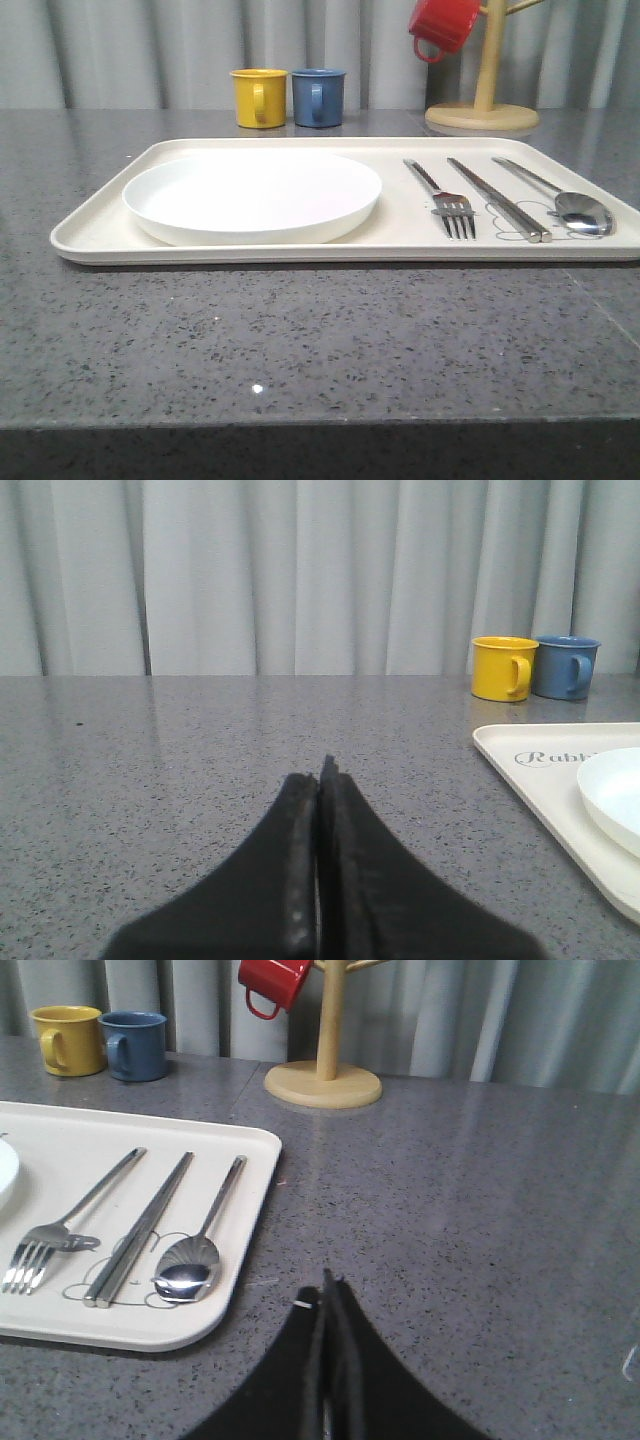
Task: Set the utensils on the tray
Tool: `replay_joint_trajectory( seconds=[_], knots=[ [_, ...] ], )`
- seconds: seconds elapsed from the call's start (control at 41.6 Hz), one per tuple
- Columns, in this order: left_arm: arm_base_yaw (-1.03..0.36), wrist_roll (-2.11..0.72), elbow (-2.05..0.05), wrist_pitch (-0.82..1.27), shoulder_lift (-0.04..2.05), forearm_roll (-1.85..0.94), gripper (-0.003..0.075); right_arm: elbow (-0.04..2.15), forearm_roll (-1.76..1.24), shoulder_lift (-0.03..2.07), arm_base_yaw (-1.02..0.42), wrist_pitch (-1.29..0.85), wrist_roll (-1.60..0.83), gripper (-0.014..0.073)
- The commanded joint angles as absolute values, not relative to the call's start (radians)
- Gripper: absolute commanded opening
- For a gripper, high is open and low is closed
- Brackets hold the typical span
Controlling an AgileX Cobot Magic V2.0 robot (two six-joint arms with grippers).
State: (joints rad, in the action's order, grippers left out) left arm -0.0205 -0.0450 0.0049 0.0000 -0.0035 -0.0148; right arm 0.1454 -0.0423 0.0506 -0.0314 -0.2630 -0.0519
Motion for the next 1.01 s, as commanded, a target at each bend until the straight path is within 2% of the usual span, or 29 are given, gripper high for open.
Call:
replay_joint_trajectory(
  seconds=[0.0, 0.217, 0.987],
  knots=[
    [-0.027, -0.034, 0.009, -0.087, -0.026, -0.015, -0.002, 0.088, -0.033, 0.019, -0.024, -0.078, -0.055, -0.0067],
    [-0.027, -0.034, 0.009, -0.087, -0.026, -0.015, -0.002, -0.023, -0.034, -0.028, -0.024, 0.028, -0.055, -0.0067],
    [-0.027, -0.034, 0.009, -0.087, -0.025, -0.015, -0.002, -0.022, -0.007, -0.028, -0.024, 0.047, 0.017, -0.0067]
  ],
)
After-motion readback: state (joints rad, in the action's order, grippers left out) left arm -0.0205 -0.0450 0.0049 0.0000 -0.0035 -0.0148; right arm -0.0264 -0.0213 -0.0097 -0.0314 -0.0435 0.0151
